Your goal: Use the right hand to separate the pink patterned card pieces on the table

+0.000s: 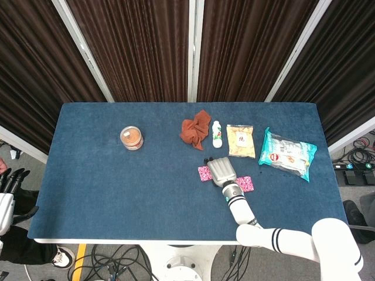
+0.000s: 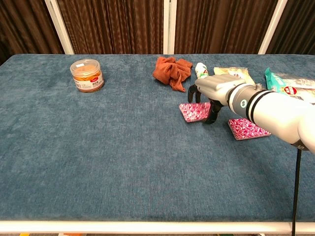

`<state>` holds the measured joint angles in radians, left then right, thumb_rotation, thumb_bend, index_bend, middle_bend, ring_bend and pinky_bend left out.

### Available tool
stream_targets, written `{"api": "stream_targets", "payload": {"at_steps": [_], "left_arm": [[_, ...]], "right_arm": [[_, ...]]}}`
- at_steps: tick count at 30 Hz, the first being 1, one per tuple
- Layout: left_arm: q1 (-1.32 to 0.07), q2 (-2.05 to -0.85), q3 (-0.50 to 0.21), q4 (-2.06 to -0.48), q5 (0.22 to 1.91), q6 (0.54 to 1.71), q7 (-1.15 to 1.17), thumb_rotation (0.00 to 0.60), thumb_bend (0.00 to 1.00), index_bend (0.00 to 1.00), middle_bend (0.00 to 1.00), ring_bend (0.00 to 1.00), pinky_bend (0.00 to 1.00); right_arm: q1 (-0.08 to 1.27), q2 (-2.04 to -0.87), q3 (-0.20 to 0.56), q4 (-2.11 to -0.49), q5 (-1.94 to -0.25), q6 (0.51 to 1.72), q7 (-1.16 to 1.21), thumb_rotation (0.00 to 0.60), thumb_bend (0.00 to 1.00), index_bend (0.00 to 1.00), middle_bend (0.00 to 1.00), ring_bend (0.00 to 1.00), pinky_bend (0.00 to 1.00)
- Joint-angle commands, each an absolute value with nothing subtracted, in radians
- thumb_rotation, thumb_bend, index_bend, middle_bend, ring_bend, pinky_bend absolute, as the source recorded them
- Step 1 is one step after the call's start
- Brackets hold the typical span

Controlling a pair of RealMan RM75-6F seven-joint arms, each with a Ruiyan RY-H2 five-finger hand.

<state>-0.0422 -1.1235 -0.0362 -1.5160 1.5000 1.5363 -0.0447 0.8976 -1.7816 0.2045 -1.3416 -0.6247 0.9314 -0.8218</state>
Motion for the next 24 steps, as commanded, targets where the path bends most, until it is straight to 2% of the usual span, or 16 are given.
{"api": "stream_targets", "payload": {"at_steps": [1,7,11,17,24], "left_arm": [[-0.042,-1.122,-0.036,-1.518,1.502,1.538,-0.042,0.600,0.15,0.12,0.09,0.00,0.11],[-0.042,-1.123,-0.033,-1.521,1.504,1.534,-0.035,0.600,0.15,0.12,0.09,0.00,0.11],[-0.044,-1.121,-0.032,-1.526,1.506,1.530,-0.031,0.600,0.15,0.12,0.09,0.00,0.11],[-0.051,-1.117,-0.018,-1.547,1.523,1.510,-0.036,0.600,0.15,0.13,0.09,0.00,0.11],[-0.050,-1.105,-0.009,-1.574,1.552,1.522,-0.022,0.600,0.15,0.13,0.09,0.00,0.11]], "right_arm": [[0.902,-1.776,0.199,-1.349,-0.618,0.931,-0.825,0.600,0.15,0.13,0.18,0.85,0.94],[0.892,-1.728,0.194,-1.419,-0.650,0.976,-0.806,0.600,0.15,0.13,0.18,0.84,0.94],[0.856,-1.649,0.175,-1.518,-0.694,1.023,-0.780,0.600,0.15,0.13,0.21,0.85,0.94],[0.810,-1.538,0.110,-1.607,-0.649,1.019,-0.784,0.600,0.12,0.21,0.25,0.85,0.94],[0.761,-1.516,0.048,-1.613,-0.695,1.017,-0.727,0.600,0.10,0.27,0.28,0.85,0.94]]}}
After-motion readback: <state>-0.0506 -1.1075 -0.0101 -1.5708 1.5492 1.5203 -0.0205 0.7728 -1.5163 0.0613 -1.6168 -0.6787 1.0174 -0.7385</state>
